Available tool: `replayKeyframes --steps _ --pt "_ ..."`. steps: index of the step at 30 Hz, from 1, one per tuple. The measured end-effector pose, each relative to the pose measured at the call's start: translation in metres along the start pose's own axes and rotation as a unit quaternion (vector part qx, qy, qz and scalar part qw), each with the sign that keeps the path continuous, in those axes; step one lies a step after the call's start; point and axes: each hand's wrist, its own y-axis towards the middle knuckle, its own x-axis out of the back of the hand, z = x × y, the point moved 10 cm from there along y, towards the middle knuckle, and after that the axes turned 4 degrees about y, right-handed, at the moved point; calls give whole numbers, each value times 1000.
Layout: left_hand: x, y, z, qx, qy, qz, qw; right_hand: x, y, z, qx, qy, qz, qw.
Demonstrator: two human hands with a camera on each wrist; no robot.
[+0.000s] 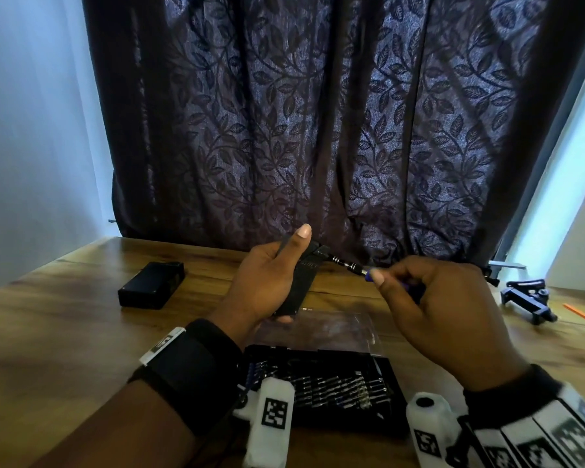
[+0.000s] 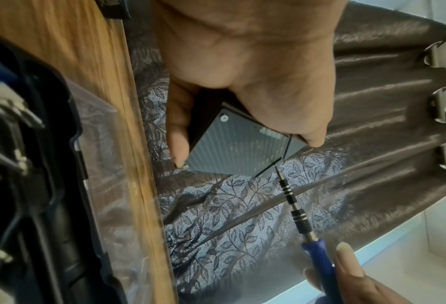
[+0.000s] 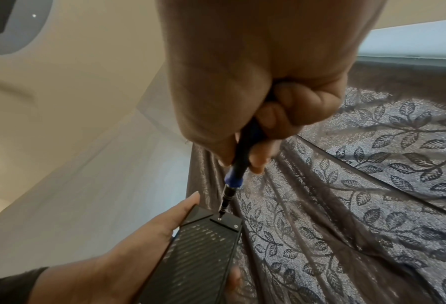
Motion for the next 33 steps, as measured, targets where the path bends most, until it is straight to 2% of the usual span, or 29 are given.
replayKeyframes --steps 8,13,23,33 --pt "-2 -3 -1 0 -12 8 1000 0 0 1 10 -8 12 1000" --pt "-5 -2 -3 -22 0 18 1000 -6 0 -5 18 -18 15 1000" --pt "-7 0 2 -28 29 36 999 -10 1 -9 -10 12 53 998" --pt "-7 0 4 -21 15 33 999 -6 0 -7 -20 -8 37 999"
